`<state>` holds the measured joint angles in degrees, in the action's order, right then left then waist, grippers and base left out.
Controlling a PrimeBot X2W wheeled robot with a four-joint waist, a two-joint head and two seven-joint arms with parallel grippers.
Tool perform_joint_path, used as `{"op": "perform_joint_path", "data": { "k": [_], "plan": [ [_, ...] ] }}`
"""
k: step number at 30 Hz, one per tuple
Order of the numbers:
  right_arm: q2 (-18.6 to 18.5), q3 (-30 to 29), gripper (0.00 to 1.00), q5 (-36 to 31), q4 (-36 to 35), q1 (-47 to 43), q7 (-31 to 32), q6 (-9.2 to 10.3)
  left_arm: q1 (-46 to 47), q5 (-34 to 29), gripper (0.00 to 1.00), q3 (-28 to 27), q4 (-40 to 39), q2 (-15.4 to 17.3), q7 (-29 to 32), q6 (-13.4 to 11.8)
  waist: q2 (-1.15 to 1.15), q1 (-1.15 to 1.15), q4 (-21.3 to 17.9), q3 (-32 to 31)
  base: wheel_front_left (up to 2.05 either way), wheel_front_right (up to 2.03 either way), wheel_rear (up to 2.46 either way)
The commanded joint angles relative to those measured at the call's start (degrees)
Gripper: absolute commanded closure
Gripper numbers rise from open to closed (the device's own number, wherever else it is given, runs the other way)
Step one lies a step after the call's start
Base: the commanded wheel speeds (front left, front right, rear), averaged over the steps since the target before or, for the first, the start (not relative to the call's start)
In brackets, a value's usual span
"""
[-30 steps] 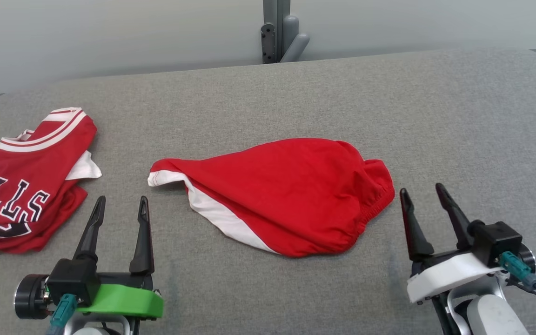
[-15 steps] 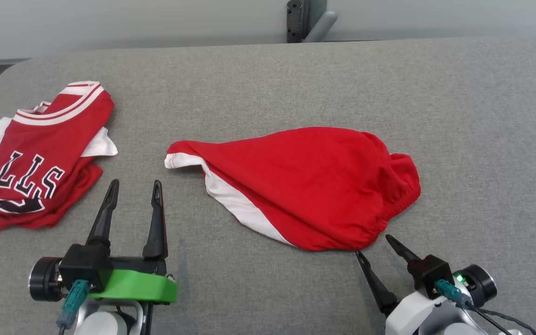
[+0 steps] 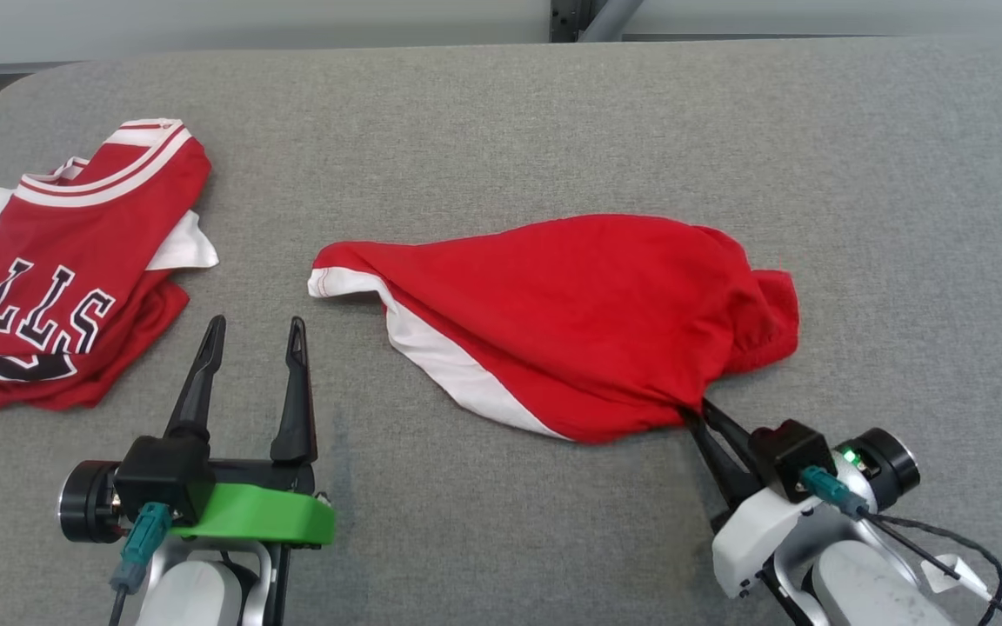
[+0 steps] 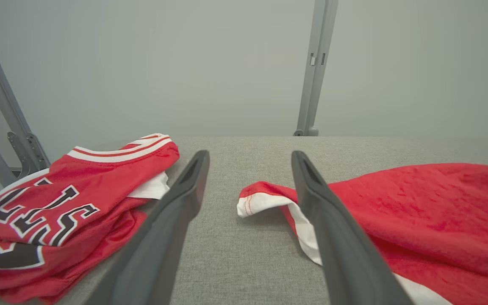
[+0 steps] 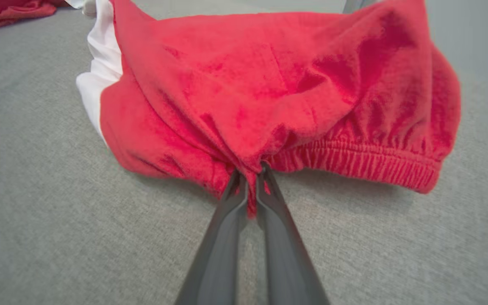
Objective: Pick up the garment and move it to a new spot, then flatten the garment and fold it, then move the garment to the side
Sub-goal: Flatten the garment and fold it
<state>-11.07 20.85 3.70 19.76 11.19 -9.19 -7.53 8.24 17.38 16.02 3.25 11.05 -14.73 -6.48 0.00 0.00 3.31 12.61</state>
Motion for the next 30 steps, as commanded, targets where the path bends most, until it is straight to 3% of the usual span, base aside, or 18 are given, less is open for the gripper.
{"op": "perform_joint_path", "data": {
  "k": [1, 8, 17, 23, 30],
  "plan": [
    [-0.64, -0.07, 1.00, 1.02, -1.50, 1.10, -0.62, 0.08, 0.80, -0.51, 0.00, -0.35, 0.14, -0.05, -0.30, 0.21, 0.00, 0.00, -0.61, 0.12, 0.00, 0.00, 0.00],
    [-3.55, -3.31, 1.00, 3.26, -13.75, 1.11, 1.94, 0.08, 1.23, -1.11, 0.00, -0.85, -0.48, 0.28, -0.38, 0.08, 0.00, 0.00, -2.99, 0.75, 0.00, 0.00, 0.00],
    [-5.78, -11.13, 1.00, 4.03, -30.05, -1.53, 11.89, 0.08, 2.44, -1.65, 0.00, -1.32, -1.74, 0.46, -0.41, -0.15, 0.00, 0.00, -4.57, 3.46, 0.00, 0.00, 0.00],
    [-6.49, -15.70, 1.00, 4.47, -32.75, -0.85, 17.91, 0.08, 3.80, -1.85, 0.00, -0.77, -2.21, -0.19, -0.42, 0.33, 0.00, 0.00, -4.00, 5.98, 0.00, 0.00, 0.00],
    [-8.74, -15.61, 1.00, 5.81, -27.91, 5.39, 21.03, 0.08, 7.25, -2.65, 0.00, 1.27, -1.51, -1.90, -0.43, 1.74, 0.00, 0.00, -0.81, 10.23, 0.00, 0.00, 0.00]
  ]
}}
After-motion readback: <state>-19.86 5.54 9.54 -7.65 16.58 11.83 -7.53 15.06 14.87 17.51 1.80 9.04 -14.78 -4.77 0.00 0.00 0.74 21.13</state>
